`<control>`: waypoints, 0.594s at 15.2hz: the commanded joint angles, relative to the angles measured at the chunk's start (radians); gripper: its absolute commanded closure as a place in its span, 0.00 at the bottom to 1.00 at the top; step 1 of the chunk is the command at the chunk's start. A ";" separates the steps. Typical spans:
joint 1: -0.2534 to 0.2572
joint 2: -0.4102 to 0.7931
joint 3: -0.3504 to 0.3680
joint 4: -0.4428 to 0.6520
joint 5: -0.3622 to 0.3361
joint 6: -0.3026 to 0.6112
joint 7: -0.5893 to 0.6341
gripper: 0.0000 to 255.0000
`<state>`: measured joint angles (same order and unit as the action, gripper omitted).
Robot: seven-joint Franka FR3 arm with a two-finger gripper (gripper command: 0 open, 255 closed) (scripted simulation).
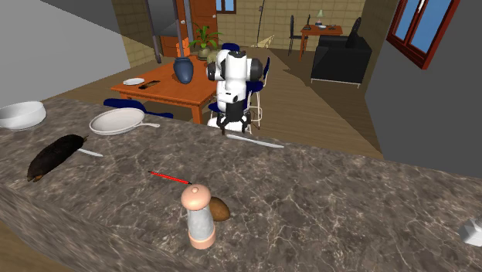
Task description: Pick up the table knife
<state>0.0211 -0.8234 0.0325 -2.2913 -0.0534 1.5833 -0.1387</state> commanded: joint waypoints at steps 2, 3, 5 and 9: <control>0.050 0.050 -0.021 0.050 -0.004 -0.023 -0.119 0.00; 0.104 0.098 -0.041 0.100 -0.009 -0.051 -0.236 0.00; 0.205 0.184 -0.073 0.198 -0.013 -0.113 -0.470 0.00; 0.298 0.246 -0.094 0.252 -0.017 -0.157 -0.699 0.00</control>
<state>0.3065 -0.5843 -0.0579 -2.0393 -0.0697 1.4260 -0.8011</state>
